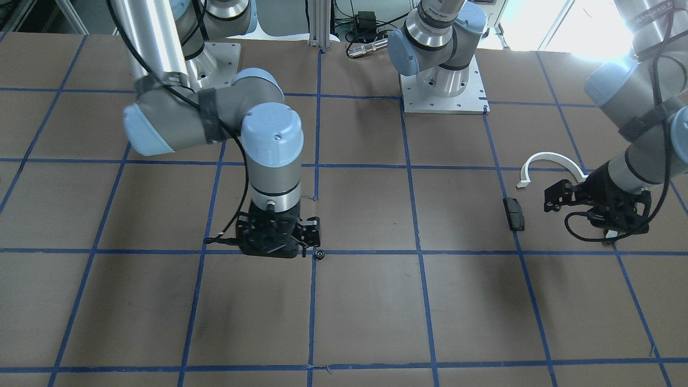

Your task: Place bearing gear from tray to pile

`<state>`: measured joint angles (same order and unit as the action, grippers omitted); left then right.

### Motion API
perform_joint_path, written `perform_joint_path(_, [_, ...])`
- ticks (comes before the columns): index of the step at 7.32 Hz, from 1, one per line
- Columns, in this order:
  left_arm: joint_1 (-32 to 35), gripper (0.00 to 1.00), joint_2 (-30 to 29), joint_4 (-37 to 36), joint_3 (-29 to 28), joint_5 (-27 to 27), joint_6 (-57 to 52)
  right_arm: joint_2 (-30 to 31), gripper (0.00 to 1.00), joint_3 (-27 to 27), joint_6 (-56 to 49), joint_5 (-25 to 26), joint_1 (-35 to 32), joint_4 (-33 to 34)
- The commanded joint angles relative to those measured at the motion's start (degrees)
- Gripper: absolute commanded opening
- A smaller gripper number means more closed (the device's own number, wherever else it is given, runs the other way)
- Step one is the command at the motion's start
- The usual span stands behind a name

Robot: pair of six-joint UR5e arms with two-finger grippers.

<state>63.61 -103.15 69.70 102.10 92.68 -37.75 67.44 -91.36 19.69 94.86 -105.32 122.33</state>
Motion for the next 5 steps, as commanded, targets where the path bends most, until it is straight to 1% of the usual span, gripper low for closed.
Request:
perform_joint_path(1, [9.3,1.0,-1.7,0.2,-1.2,-4.4,10.8,8.5,1.0,7.0,-8.0,0.1,7.8,-16.9])
perform_joint_path(2, [15.1,1.0,-2.5,-1.4,-1.1,-4.9,20.4,11.8,1.0,8.6,-13.3,0.0,11.2,-22.1])
perform_joint_path(3, [21.8,1.0,-3.6,-5.6,-1.1,-4.8,29.0,14.4,1.0,8.9,-14.4,0.0,14.5,-26.7])
perform_joint_path(4, [27.4,1.0,-5.1,-10.5,-0.5,-5.0,37.8,16.6,1.0,8.9,-14.6,0.0,16.9,-29.9])
perform_joint_path(5, [32.1,1.0,-6.4,-11.3,-0.9,-4.8,44.8,19.2,1.0,8.9,-16.9,0.0,17.9,-30.6])
